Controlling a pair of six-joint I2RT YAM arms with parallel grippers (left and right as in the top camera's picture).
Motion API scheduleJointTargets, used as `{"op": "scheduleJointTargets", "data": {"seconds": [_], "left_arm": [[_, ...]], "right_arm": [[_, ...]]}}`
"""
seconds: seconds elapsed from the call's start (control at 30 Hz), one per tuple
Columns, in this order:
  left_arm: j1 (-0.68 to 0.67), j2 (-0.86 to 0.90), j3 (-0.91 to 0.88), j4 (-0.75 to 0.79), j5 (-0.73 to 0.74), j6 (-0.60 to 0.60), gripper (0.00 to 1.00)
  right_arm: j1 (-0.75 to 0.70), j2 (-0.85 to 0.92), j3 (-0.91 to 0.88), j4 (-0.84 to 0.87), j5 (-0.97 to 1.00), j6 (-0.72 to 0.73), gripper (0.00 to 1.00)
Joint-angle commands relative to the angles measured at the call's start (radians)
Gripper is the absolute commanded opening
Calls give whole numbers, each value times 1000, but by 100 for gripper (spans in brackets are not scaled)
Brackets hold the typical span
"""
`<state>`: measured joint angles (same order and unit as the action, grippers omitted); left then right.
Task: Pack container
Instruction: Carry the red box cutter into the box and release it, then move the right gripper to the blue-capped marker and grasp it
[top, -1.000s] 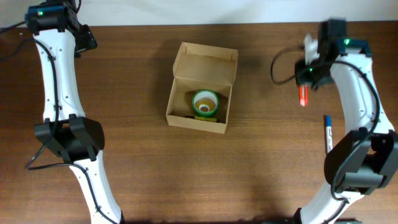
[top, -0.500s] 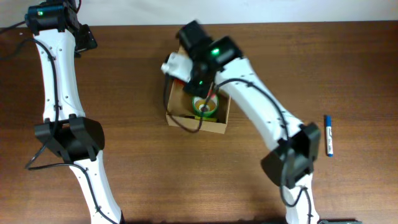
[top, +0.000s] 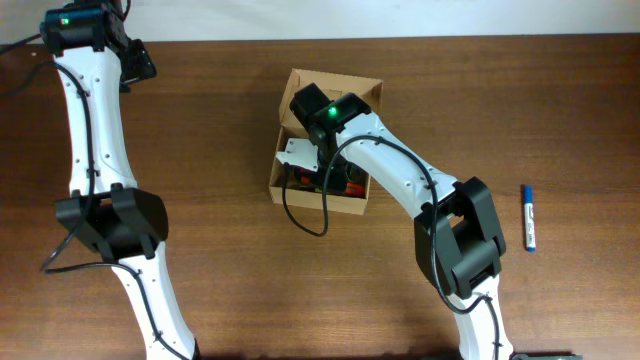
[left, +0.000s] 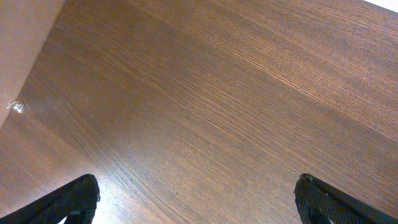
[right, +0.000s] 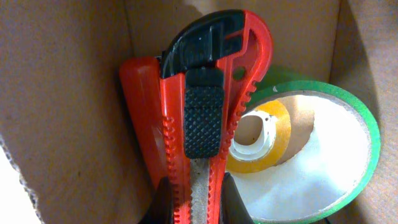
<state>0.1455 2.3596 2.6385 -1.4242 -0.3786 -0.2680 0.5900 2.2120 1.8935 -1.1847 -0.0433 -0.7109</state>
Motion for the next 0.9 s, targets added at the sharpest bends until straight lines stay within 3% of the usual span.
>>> {"op": "scheduleJointTargets", "data": {"seconds": [0.0,0.2,0.27,0.37,0.47,0.5,0.53,0.57,0.63,0.67,0.87], "left_arm": [[3,-32,-2,-1,-3,16,100],[3,-32,-2,-1,-3,16,100],[3,-32,-2,-1,-3,16,100],[3,-32,-2,-1,-3,16,100],[3,-32,-2,-1,-3,16,100],[3,-32,-2,-1,-3,16,100],[3,-32,-2,-1,-3,16,100],[3,-32,-2,-1,-3,16,100],[3,-32,-2,-1,-3,16,100],[3,-32,-1,-1,-3,16,100],[3,-32,-2,-1,-3,16,100]], "right_arm": [[0,3,-11,1,-3,-5,4],[0,3,-51,30,-5,13,8],[0,3,-51,40,-5,53,25],[0,3,-51,40,14,58,32],[0,3,-51,40,14,65,46],[0,3,-51,41,14,65,46],[0,3,-51,41,21,65,45],[0,3,-51,41,21,65,36],[0,3,-51,41,21,65,8],[0,1,-51,41,24,65,4],[-2,-101,-49,47,105,111,4]]}}
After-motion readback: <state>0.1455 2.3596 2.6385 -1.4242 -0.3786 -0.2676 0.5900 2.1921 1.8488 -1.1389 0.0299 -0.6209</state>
